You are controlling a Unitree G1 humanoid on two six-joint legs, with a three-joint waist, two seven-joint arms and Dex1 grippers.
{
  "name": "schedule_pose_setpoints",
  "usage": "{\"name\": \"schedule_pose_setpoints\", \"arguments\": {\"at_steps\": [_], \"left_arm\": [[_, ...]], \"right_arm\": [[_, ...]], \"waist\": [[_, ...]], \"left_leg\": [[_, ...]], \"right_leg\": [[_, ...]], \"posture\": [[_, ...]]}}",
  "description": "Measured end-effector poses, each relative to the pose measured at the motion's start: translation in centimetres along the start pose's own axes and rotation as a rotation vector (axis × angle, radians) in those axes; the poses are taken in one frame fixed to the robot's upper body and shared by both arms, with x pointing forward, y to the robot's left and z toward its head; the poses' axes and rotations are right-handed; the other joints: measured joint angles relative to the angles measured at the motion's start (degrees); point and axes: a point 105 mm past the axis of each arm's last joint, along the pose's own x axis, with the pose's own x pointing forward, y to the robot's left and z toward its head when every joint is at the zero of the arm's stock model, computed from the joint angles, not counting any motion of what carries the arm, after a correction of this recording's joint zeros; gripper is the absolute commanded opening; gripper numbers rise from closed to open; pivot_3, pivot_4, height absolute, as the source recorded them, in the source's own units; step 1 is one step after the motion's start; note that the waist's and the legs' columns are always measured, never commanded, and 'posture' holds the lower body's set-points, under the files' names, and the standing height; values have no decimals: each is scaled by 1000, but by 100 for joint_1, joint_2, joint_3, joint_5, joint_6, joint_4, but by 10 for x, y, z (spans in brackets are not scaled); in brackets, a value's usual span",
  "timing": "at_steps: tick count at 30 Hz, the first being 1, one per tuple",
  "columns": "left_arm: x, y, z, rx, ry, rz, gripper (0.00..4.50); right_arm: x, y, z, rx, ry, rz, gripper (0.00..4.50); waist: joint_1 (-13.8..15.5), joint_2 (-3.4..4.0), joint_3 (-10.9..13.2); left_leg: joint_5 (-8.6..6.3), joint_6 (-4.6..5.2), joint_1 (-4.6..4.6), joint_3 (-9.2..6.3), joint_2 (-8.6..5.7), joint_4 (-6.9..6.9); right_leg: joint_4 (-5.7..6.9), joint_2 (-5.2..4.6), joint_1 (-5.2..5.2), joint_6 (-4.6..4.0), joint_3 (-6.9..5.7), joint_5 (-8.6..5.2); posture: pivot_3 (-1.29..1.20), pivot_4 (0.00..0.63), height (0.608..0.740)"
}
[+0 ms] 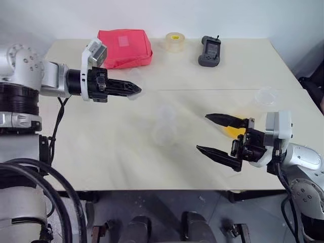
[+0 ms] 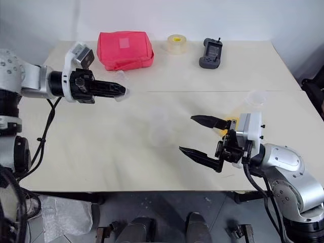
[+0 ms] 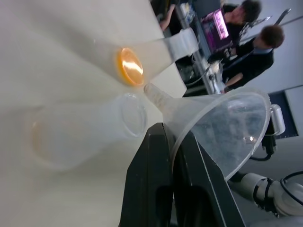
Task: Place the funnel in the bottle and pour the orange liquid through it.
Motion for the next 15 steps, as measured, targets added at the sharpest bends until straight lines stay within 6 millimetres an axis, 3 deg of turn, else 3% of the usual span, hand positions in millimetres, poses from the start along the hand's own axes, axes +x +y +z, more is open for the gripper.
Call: {"name": "schedule_pose_setpoints", "arguments": {"at_steps": [11, 15], "left_arm": [[31, -7, 1, -15, 190, -45, 71], [36, 6, 0, 2, 240, 52, 71]], "right_arm": [[2, -1, -5, -14, -14, -7, 4500], [1, -1, -8, -17, -17, -33, 4500]], "waist": [[5, -11, 15], [-3, -12, 16]], "left_leg": [[1, 2, -13, 1, -2, 6], [1, 2, -13, 0, -2, 4]], "right_leg": [[-3, 1, -6, 1, -2, 0], [-1, 0, -11, 1, -1, 0]], "posture": [[0, 150, 740], [0, 150, 740]]}}
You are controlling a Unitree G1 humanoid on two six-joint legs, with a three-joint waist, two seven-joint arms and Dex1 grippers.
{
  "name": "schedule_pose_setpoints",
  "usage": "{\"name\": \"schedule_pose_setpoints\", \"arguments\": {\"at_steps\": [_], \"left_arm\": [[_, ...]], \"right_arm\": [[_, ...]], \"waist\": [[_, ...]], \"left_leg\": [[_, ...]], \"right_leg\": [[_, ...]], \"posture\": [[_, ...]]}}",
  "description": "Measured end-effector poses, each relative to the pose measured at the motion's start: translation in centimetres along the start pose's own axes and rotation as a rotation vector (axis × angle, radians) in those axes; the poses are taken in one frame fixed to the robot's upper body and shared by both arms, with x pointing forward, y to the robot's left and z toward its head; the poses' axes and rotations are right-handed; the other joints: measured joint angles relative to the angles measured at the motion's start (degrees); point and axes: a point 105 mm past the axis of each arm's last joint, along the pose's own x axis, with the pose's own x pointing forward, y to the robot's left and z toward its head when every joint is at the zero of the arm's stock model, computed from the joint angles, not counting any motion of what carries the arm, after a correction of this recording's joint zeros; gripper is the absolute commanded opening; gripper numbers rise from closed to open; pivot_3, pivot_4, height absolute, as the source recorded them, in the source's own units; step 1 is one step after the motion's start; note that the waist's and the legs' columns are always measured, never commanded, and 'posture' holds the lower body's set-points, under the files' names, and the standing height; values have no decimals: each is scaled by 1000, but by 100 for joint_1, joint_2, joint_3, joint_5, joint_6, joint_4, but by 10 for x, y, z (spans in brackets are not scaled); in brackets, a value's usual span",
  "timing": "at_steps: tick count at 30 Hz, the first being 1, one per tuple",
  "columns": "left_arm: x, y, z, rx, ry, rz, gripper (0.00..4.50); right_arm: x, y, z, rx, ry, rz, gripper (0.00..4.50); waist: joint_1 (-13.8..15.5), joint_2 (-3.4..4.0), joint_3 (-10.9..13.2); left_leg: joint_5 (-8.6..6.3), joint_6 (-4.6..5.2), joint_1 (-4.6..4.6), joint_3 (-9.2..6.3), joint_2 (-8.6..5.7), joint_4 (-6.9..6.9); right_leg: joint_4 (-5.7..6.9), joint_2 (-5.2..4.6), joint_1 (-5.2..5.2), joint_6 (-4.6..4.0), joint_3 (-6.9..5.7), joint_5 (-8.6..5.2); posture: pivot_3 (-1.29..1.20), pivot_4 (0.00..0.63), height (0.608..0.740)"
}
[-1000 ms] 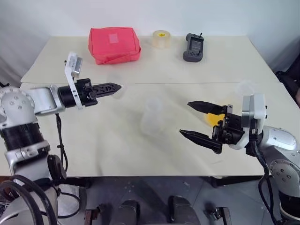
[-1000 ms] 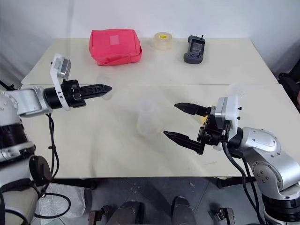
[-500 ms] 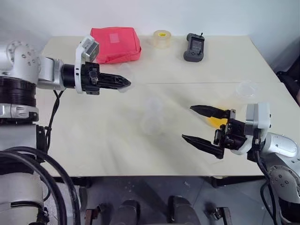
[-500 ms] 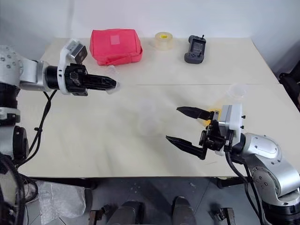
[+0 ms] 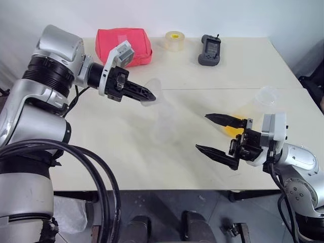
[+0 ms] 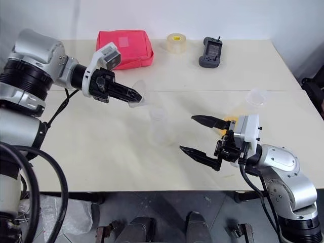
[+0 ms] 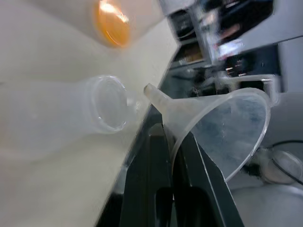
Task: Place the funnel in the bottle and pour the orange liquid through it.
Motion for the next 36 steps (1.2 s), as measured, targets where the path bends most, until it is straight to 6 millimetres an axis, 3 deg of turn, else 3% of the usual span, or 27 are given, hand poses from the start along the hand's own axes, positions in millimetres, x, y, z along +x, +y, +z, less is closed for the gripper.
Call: {"name": "schedule_pose_setpoints", "arguments": {"at_steps": [7, 15, 18, 27, 31, 36], "left_arm": [[9, 18, -2, 0, 45, 83, 71], [27, 10, 6, 85, 94, 75, 71], [32, 4, 9, 122, 108, 67, 639], [32, -7, 16, 169, 106, 62, 3365], [22, -11, 20, 182, 65, 55, 4485], [-8, -10, 27, 240, -48, 46, 4485]], "right_arm": [[-1, 7, -4, 17, 3, -33, 4500], [-2, 10, -3, 17, 5, -59, 4500], [-2, 10, -4, 19, 7, -67, 4500], [-3, 10, -5, 21, 13, -84, 4500], [-6, 7, -2, 4, 24, -99, 4500], [-18, 3, 0, -20, 64, -154, 4500]], "waist": [[3, -4, 4], [11, -7, 6], [7, -7, 6], [-1, -7, 6], [-1, -7, 6], [-6, -7, 6]], "left_leg": [[0, 0, -4, 0, 0, 4], [1, 2, -8, 0, -2, 10], [1, 2, -8, 0, -1, 9], [1, 2, -8, 0, -1, 12], [1, 3, -8, 0, -1, 13], [1, 2, -8, 1, -1, 12]], "right_leg": [[2, 0, -4, 0, 0, 0], [2, -1, -3, 2, 0, 1], [3, -1, -3, 2, -1, 1], [7, 0, -4, 2, 0, 1], [8, 0, -5, 2, 0, 1], [11, 1, -6, 2, 0, 1]], "posture": [[0, 150, 740], [0, 150, 740], [0, 150, 740], [0, 150, 740], [0, 150, 740], [0, 150, 740]]}}
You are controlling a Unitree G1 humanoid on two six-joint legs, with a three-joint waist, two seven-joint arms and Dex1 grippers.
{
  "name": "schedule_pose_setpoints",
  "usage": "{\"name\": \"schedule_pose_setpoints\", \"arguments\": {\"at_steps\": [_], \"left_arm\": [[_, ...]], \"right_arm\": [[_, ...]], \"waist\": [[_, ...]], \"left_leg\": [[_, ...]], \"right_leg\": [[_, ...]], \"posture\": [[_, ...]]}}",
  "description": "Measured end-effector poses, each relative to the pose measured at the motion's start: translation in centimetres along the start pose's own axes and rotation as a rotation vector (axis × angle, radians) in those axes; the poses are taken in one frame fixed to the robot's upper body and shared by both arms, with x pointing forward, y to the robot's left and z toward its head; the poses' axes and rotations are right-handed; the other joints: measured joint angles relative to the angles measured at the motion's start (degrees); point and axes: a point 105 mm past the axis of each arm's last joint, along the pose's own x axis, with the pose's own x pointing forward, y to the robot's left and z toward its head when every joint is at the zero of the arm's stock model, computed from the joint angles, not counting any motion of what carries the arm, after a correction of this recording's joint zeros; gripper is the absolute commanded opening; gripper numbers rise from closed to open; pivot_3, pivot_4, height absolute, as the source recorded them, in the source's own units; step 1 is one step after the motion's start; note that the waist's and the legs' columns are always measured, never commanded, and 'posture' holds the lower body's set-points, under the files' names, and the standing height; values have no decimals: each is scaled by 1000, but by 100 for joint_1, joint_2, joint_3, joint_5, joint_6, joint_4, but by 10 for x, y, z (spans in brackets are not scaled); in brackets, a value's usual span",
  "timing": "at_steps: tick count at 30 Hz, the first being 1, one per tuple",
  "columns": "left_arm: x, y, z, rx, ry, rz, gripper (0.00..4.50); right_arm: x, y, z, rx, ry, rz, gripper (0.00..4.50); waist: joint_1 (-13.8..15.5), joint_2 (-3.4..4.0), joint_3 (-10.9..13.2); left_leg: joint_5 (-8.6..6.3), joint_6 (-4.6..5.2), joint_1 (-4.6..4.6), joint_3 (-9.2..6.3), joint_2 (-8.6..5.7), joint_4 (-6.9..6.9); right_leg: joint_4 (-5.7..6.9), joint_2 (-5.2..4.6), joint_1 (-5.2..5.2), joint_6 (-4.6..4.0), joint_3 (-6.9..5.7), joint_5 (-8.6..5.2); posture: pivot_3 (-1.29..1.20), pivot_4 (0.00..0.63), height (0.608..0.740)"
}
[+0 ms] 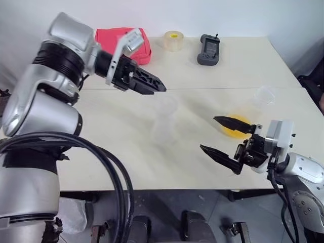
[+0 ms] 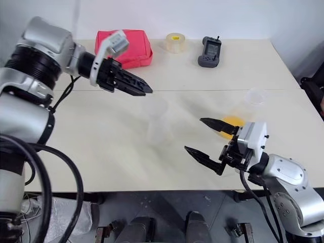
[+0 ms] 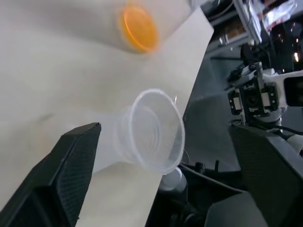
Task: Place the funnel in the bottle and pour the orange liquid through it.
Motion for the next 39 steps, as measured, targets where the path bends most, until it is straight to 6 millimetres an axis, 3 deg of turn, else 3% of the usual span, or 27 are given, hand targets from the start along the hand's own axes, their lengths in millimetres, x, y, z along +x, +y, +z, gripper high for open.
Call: {"name": "schedule_pose_setpoints", "arguments": {"at_steps": [6, 12, 16, 20, 24, 32, 39], "left_arm": [[-25, 17, -11, 41, -186, -79, 4485], [-49, 64, -35, 185, -466, 107, 4485], [-52, 76, -54, 313, -598, 210, 4485], [-47, 75, -66, 464, -754, 235, 4485], [-43, 60, -80, 645, -861, 123, 4485], [-32, 40, -108, 820, -756, -159, 4485], [-35, 48, -100, 835, -678, -111, 4485]], "right_arm": [[-13, -14, 6, -27, 20, -141, 4500], [-27, -16, 8, -17, 58, -275, 4500], [-35, -22, 13, -20, 60, -401, 4500], [-45, -30, 11, -8, 76, -544, 4500], [-58, -36, 0, -10, 152, -710, 4500], [-75, -50, -4, -67, 241, -929, 4500], [-76, -71, -4, -94, 228, -1007, 4500]], "waist": [[7, 2, -1], [17, 2, -1], [44, 3, -2], [158, 3, -2], [177, 2, -3], [128, 14, -10], [104, 16, -11]], "left_leg": [[1, 1, 1, -1, 4, 9], [0, 0, 0, -5, 32, 31], [-1, -1, -2, -6, 32, 58], [-1, -1, -2, -3, 31, 83], [0, -1, 0, 1, 27, 91], [1, 1, 12, 19, 6, 82], [2, 5, 20, 24, 1, 82]], "right_leg": [[15, -4, -1, 0, 2, 0], [43, -10, -5, -1, 4, 0], [48, -12, 3, -1, 5, 1], [48, -12, 15, -1, 6, 1], [46, -12, 18, -2, 8, 1], [73, -2, 16, -3, 21, 0], [85, -3, 17, -2, 30, 0]], "posture": [[0, 150, 740], [0, 150, 740], [0, 150, 740], [0, 150, 740], [0, 150, 740], [0, 150, 740], [0, 150, 740]]}}
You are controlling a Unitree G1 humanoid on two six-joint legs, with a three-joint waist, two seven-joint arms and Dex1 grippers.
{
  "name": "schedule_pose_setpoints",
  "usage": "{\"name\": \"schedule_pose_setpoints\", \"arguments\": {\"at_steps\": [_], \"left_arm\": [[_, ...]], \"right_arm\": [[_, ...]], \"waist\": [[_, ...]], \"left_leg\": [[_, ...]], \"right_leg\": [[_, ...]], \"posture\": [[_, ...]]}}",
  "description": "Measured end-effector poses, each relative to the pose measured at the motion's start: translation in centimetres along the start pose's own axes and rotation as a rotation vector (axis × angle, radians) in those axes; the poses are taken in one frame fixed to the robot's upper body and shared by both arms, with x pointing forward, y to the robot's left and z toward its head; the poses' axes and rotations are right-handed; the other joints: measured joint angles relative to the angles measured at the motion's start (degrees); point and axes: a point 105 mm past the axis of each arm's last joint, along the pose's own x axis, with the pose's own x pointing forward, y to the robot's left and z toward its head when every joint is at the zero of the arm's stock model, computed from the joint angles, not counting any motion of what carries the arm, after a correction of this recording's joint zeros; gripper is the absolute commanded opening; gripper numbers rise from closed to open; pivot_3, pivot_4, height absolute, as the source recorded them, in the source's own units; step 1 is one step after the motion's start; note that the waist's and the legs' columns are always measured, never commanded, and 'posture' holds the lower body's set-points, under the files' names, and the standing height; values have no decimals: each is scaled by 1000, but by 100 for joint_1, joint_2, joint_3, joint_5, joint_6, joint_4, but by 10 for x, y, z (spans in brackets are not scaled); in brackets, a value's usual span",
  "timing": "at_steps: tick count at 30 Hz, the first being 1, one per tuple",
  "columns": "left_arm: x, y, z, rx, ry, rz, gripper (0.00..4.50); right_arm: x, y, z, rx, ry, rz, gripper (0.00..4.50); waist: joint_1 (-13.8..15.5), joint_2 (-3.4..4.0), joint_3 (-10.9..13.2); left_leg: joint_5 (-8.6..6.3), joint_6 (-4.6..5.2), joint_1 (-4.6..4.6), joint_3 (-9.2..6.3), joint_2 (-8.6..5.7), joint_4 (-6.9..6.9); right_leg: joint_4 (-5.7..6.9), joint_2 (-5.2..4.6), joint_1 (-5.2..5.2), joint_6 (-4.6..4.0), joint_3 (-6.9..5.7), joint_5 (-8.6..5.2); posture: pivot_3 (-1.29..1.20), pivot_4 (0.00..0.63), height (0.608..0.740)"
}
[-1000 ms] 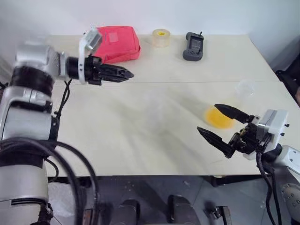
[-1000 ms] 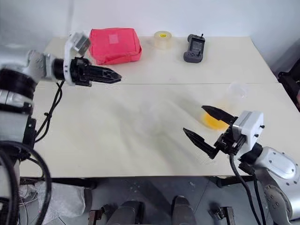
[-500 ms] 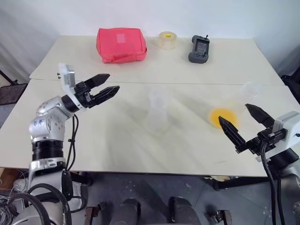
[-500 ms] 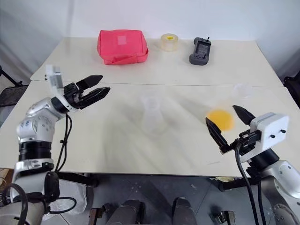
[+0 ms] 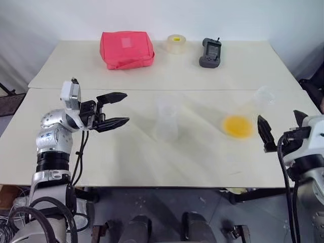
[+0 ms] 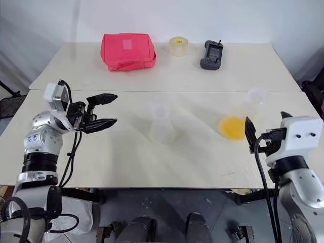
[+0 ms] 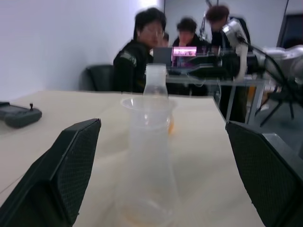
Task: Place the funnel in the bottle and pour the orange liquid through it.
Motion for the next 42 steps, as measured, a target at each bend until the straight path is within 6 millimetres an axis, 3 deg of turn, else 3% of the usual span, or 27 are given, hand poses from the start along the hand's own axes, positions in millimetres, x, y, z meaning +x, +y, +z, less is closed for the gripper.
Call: {"name": "schedule_pose_setpoints", "arguments": {"at_steps": [11, 23, 26, 30, 31, 34, 37, 42], "left_arm": [[-2, -4, -8, -20, 27, -8, 4485], [-1, -14, -4, -26, 29, -35, 4485], [-1, -14, -3, -22, 30, -40, 4500], [0, -14, -3, -23, 29, -40, 4500], [0, -14, -3, -23, 29, -40, 4500], [0, -14, -4, -21, 25, -39, 4500], [-1, -13, -8, -30, 16, -28, 4500], [0, -10, -14, -43, -6, -13, 4500]], "right_arm": [[50, -14, -21, 50, 31, -7, 4500], [80, 3, -15, 101, -40, 97, 4500], [85, 2, -19, 118, -21, 92, 3892], [85, 6, -23, 132, -14, 95, 2548], [85, 7, -22, 133, -12, 94, 2414], [82, 13, -12, 133, -20, 94, 2419], [84, 21, 14, 113, -74, 96, 2419], [86, 58, 57, -63, -160, 172, 2419]], "waist": [[-116, 0, 0], [-105, 0, 0], [-106, 0, 0], [-111, 0, 0], [-111, 0, 0], [-113, 2, 1], [-129, 3, 1], [-121, 3, 2]], "left_leg": [[1, 2, 0, 3, 4, -7], [1, 2, -1, 3, 30, -6], [1, 2, 0, 4, 30, -7], [1, 1, -1, 3, 32, -10], [1, 1, 0, 3, 32, -10], [1, 1, -2, 4, 33, -13], [2, 0, -1, 6, 34, -13], [1, 0, -4, 5, 32, -16]], "right_leg": [[0, -1, -5, 0, 3, 0], [-4, -1, -5, 0, 3, 0], [-4, -2, -5, 0, 3, 0], [-4, 0, -8, 0, 3, 0], [-4, 0, -8, 0, 3, 0], [-3, 0, -13, 0, 5, 0], [-3, 1, -15, 0, 6, 0], [-5, 1, -19, 0, 6, 0]], "posture": [[0, 150, 740], [0, 150, 740], [0, 150, 740], [0, 150, 740], [0, 150, 740], [0, 150, 740], [0, 150, 740], [0, 150, 740]]}}
